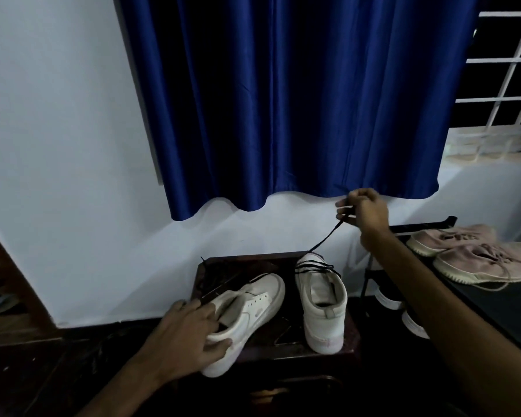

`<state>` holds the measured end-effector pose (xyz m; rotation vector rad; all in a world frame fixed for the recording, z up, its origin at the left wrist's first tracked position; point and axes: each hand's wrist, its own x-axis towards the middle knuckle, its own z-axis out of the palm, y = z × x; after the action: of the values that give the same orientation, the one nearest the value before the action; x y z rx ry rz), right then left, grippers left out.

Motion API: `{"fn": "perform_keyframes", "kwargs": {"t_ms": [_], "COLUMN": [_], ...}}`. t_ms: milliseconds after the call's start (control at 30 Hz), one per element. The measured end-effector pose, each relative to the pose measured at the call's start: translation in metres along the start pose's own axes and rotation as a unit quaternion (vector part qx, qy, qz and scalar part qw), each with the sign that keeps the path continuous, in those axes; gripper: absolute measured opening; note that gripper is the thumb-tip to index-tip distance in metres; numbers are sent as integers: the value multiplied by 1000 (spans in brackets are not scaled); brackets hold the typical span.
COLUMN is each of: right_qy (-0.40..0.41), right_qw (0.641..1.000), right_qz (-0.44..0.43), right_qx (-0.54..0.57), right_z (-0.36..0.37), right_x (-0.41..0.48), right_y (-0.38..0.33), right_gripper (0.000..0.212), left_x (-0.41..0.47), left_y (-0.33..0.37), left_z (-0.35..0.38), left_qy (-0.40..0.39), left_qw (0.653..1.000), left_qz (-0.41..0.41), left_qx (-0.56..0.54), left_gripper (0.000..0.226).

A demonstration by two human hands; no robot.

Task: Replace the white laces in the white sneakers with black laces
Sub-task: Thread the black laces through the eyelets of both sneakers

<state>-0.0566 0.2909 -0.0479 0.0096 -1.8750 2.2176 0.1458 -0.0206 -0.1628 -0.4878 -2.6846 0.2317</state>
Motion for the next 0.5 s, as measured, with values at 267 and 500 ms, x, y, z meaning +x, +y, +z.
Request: {"fn": "perform_keyframes", "kwargs": {"t_ms": [267, 500], "right_qy": [-148, -274], "right_qw": [978, 939], "right_qz": [145, 177], "right_qx": [7, -112], "right_z": [34, 62], "right_x": [-25, -64], "right_y": [25, 71], "right_gripper": [23, 7], "left_x": [54, 111], "left_y": [34, 40], "left_z": [-28, -21], "left_qy": [-37, -195], "left_qw": [995, 972], "left_qz": [-82, -127], "left_qx": [-30, -26], "left_gripper": [56, 42]}}
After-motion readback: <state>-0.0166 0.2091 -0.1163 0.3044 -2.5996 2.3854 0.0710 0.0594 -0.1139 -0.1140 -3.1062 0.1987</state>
